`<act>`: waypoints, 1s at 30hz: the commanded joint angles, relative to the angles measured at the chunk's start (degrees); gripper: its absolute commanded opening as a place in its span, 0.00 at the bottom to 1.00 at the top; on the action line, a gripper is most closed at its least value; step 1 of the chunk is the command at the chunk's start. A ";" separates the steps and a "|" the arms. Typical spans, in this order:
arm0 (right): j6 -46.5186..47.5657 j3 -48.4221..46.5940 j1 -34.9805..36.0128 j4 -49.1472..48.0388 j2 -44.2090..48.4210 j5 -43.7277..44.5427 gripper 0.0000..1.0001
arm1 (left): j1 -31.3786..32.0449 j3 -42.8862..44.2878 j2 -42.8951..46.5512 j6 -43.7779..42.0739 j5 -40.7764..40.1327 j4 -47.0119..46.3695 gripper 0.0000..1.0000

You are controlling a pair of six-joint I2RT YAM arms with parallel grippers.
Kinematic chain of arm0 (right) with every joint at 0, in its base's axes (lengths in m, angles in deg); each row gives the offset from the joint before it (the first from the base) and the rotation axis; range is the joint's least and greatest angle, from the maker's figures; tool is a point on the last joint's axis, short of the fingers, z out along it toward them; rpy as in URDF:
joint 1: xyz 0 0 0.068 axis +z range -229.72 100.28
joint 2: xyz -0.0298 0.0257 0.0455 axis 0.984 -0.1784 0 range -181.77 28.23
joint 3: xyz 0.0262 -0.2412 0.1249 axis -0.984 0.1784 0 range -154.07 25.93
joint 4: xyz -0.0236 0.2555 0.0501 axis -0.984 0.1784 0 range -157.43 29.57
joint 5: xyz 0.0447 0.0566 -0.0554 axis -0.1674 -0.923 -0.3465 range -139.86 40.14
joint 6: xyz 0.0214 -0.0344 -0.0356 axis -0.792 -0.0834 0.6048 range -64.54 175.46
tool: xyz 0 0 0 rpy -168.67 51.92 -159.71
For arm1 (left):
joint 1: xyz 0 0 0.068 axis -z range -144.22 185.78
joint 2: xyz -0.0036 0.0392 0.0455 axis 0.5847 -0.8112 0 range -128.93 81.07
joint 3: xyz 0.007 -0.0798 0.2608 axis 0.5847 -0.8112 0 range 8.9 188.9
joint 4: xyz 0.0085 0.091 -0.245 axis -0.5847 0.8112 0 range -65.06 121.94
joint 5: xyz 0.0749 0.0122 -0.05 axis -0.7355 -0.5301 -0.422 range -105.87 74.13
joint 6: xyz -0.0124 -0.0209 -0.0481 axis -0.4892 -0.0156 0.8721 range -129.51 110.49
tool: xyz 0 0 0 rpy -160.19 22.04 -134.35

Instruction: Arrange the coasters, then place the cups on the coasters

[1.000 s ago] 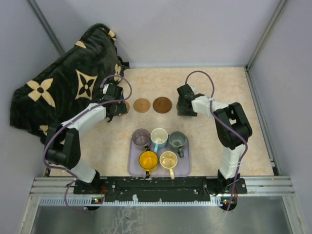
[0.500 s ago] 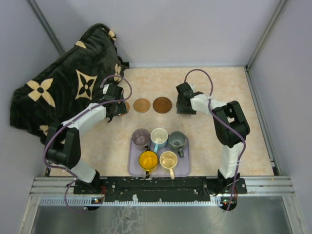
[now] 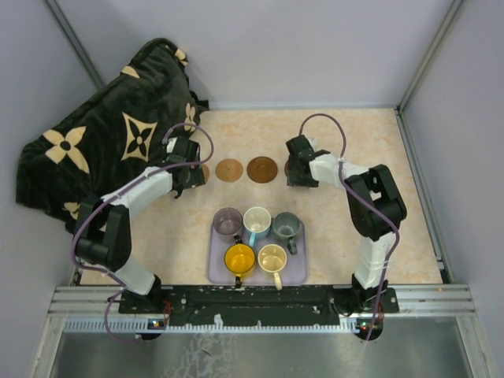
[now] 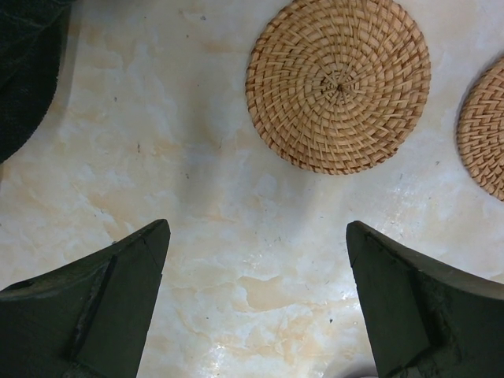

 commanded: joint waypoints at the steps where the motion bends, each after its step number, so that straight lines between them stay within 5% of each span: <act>1: -1.01 2.85 -0.49 2.19 6.00 0.90 0.56 | 0.24 -1.06 1.53 0.23 -0.26 0.28 0.99; 13: -2.99 9.00 -1.70 6.56 14.83 9.06 0.56 | 0.22 -3.46 3.74 1.16 2.04 -1.53 0.99; 30: -3.54 15.07 -10.45 7.35 22.57 9.47 0.57 | 0.25 -4.71 3.80 1.52 2.93 -2.63 0.99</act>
